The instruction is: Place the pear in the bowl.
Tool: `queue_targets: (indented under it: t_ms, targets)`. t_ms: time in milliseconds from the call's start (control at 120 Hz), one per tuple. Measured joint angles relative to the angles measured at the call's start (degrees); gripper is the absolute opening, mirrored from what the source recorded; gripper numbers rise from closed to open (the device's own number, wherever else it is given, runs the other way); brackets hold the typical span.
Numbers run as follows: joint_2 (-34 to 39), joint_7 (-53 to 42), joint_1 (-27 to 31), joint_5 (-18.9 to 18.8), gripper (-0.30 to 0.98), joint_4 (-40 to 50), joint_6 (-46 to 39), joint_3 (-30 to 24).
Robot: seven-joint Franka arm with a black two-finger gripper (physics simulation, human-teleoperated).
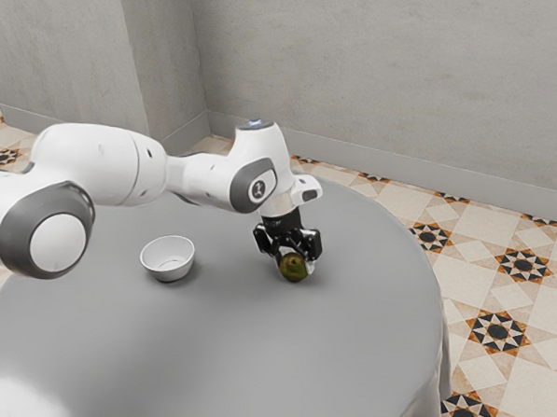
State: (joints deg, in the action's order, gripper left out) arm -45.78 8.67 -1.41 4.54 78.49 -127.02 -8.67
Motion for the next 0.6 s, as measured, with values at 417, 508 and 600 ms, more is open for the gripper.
queue_targets:
  t_ms: [417,508,600]
  targets:
    - [0.86,0.33,0.08,-0.18,0.44,0.48,-0.97,0.11]
    - [1.04,0.40,0.09,-0.20,0.44,0.61,-0.35,0.14]
    - [1.07,0.46,0.09,-0.18,0.44,0.75,0.23,0.14]
